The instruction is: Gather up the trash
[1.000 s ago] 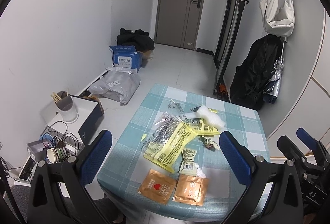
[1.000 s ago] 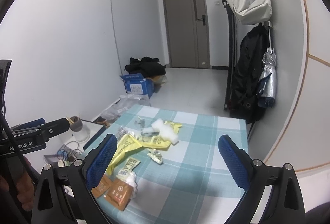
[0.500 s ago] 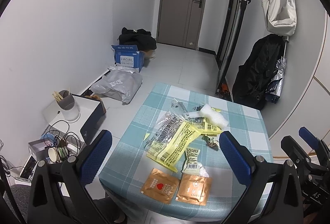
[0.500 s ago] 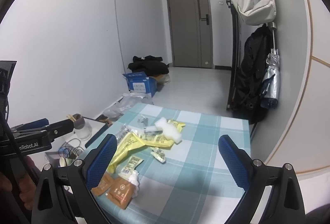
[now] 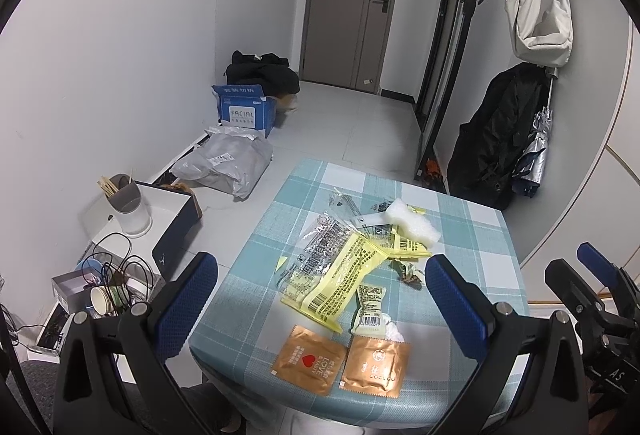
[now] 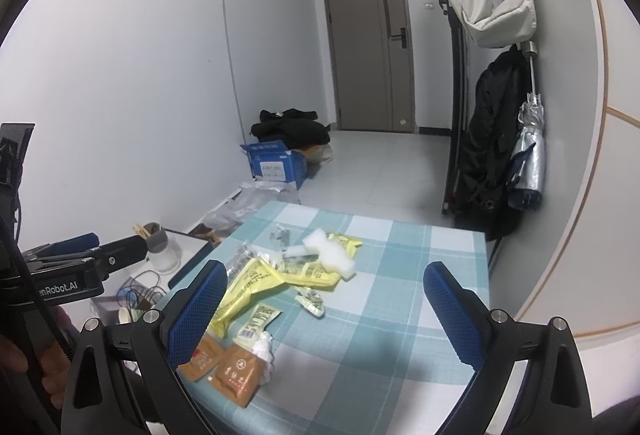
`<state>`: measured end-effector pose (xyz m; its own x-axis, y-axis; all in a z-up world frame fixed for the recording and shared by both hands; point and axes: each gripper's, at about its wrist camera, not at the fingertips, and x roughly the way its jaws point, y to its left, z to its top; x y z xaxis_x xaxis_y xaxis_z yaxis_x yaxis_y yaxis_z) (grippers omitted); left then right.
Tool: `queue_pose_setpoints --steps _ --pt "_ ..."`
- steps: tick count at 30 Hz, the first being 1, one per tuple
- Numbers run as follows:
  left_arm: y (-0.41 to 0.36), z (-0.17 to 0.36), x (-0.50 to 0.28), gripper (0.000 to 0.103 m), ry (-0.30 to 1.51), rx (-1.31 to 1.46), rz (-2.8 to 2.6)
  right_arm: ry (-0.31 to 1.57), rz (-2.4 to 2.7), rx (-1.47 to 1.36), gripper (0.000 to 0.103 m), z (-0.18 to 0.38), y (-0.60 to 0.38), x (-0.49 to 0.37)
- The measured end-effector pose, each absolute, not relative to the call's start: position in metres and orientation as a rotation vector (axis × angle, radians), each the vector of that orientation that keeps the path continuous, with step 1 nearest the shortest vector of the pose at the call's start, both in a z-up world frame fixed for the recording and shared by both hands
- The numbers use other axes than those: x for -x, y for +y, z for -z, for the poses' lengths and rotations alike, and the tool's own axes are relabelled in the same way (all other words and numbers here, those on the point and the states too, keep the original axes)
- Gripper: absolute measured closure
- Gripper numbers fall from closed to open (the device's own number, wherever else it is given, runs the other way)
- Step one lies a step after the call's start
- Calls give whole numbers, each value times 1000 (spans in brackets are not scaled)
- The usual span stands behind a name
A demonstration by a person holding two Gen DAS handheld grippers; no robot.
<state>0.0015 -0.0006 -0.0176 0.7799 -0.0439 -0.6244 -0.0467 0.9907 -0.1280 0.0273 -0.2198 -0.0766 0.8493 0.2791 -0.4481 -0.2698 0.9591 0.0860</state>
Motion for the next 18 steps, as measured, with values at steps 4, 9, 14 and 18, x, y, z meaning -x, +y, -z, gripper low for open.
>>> queue_pose_setpoints --steps 4,9,14,18 --pt "1 20 -5 1 693 150 14 476 -294 -28 4 77 -219 -29" --pt "2 25 -10 1 715 142 27 483 -322 -48 4 80 -218 -33" --pt "8 40 -19 1 793 152 67 497 -333 -53 4 85 -215 -39" --pt "17 62 -27 1 887 156 100 513 -348 -55 4 90 -213 -45"
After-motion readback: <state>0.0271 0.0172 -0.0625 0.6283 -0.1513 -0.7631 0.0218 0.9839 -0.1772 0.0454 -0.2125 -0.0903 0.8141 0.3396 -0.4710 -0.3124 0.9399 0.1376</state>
